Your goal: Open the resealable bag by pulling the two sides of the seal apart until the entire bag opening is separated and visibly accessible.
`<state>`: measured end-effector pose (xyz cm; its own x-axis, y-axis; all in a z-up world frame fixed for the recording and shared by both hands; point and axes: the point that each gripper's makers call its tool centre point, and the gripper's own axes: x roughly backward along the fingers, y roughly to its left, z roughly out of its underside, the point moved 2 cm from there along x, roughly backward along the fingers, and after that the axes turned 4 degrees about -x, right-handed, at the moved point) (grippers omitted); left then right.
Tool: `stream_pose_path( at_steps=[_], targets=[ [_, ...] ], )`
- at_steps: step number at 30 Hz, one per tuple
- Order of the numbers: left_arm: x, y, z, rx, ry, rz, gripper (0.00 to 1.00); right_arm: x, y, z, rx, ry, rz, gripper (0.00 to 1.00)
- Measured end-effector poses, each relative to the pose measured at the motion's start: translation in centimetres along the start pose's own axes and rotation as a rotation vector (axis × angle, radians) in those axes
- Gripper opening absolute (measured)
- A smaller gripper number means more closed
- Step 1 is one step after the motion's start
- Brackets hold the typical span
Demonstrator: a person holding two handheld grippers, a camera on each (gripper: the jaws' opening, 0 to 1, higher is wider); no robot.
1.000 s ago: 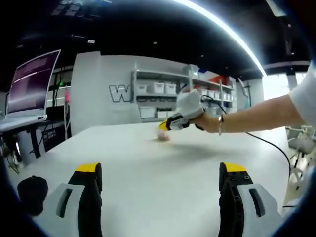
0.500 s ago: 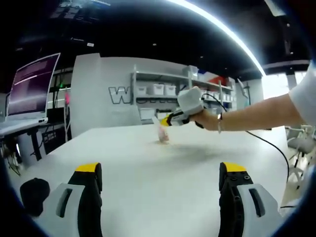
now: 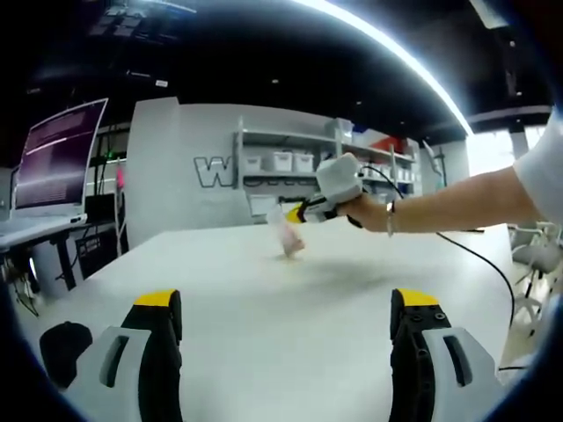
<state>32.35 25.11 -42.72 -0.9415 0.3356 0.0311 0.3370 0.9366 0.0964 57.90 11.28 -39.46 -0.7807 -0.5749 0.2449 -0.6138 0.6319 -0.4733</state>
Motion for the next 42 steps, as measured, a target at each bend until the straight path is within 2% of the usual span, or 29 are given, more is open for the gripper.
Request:
stream_pose_path(
  at_steps=[5,8,30,33,42],
  targets=[
    [0.2,-0.1,-0.2,-0.002,-0.004,-0.001,0.97,0.2,-0.2,-0.1,-0.004,-0.002,0.004,0.0],
    [0.3,-0.2,-0.3,-0.004,-0.006,-0.003,0.97,-0.6,-1.0,-0.3,-0.015,-0.004,0.004,0.0],
    [1.0,-0.9,-1.2,-0.015,-0.021,-0.002,0.97,0.4,-3.7,-0.8,-0.071,-0.037,0.033,0.0],
    [1.0,-1.1,-1.1,-0.014,-0.019,0.001,0.97,1.2,-3.4,-0.8,-0.079,-0.041,0.038,0.0],
    [0.9,-1.3,-1.1,-0.018,-0.013,0.002,0.97,1.8,-4.1,0.2,-0.114,-0.047,0.049,0.0]
  ],
)
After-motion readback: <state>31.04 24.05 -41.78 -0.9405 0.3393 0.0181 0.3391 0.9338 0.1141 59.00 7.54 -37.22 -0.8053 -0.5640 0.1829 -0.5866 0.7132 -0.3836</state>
